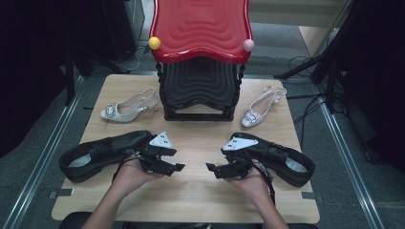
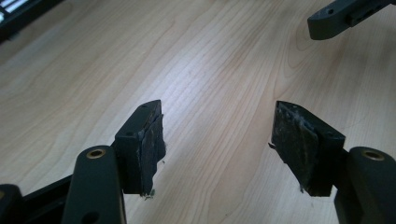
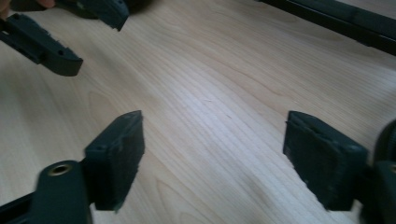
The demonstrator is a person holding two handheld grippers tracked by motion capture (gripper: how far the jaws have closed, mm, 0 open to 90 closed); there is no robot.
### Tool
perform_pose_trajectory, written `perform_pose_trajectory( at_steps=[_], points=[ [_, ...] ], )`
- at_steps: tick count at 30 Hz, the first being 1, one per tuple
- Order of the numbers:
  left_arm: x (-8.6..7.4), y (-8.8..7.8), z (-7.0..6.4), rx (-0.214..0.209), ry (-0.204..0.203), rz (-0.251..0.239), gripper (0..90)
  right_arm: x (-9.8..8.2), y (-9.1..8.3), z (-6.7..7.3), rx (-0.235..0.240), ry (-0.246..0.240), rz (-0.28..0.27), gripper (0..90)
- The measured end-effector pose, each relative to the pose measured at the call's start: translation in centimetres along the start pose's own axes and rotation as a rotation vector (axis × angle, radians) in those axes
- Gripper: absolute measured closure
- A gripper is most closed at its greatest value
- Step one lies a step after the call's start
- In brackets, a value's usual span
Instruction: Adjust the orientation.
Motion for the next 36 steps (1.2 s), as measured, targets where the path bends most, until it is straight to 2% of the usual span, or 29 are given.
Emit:
perform_pose_trajectory(
  at_steps=[3, 4, 5, 7, 10, 14, 15, 17, 18, 20, 25, 28, 29, 32, 36],
  points=[
    [-0.3, -0.6, 0.3, -0.013, -0.034, 0.001, 38.1, 0.2, 0.2, 0.4, 0.051, -0.033, -0.004, 36.1],
    [-0.4, -1.0, 0.5, -0.002, -0.071, 0.004, 38.9, 0.2, 0.3, 0.6, 0.069, -0.046, -0.006, 37.5],
    [-0.4, -1.0, 0.5, -0.002, -0.071, 0.004, 38.9, 0.2, 0.3, 0.6, 0.069, -0.046, -0.006, 37.5],
    [-0.6, -1.7, 0.9, 0.004, -0.098, 0.000, 39.2, 0.3, 0.5, 0.9, 0.064, -0.059, 0.000, 42.3],
    [-0.8, -2.2, 1.0, 0.008, -0.102, -0.008, 39.4, 0.5, 0.8, 1.1, 0.078, -0.070, 0.001, 44.3],
    [-1.0, -2.5, 1.0, 0.026, -0.101, -0.008, 38.2, 0.6, 1.1, 1.1, 0.062, -0.089, 0.025, 48.7],
    [-1.1, -2.6, 1.0, 0.028, -0.098, -0.006, 37.9, 0.6, 1.2, 0.9, 0.053, -0.080, 0.048, 49.4],
    [-1.1, -2.6, 1.1, 0.032, -0.099, -0.006, 37.6, 0.5, 1.3, 0.7, 0.059, -0.071, 0.056, 50.9],
    [-1.3, -2.9, 1.1, 0.036, -0.104, -0.009, 37.6, 0.5, 1.4, 0.4, 0.071, -0.034, 0.075, 52.7],
    [-1.5, -3.2, 1.2, 0.041, -0.110, -0.013, 37.5, 0.5, 1.5, 0.2, 0.073, -0.032, 0.072, 54.2],
    [-1.9, -3.7, 1.4, 0.056, -0.124, -0.023, 36.9, 0.6, 1.7, 0.2, 0.084, -0.048, 0.032, 52.2],
    [-2.4, -4.1, 1.3, 0.070, -0.119, -0.012, 36.8, 0.6, 2.0, 0.1, 0.066, -0.061, 0.012, 51.5],
    [-2.4, -4.2, 1.3, 0.075, -0.120, -0.014, 36.6, 0.7, 2.1, 0.1, 0.053, -0.060, 0.017, 51.6],
    [-2.6, -4.4, 1.3, 0.078, -0.127, -0.019, 35.5, 1.0, 2.3, 0.1, 0.059, -0.053, 0.041, 50.6],
    [-3.0, -5.0, 1.5, 0.082, -0.146, -0.022, 35.4, 1.4, 2.3, 0.3, 0.063, -0.077, 0.028, 48.5]
  ],
)
Point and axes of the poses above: each handheld gripper's, and its own axes: y roughly forward along the jaws, x roughly out of its top, z roughly to its left, the point moved 1 cm from there along y, roughly forward along the jaws
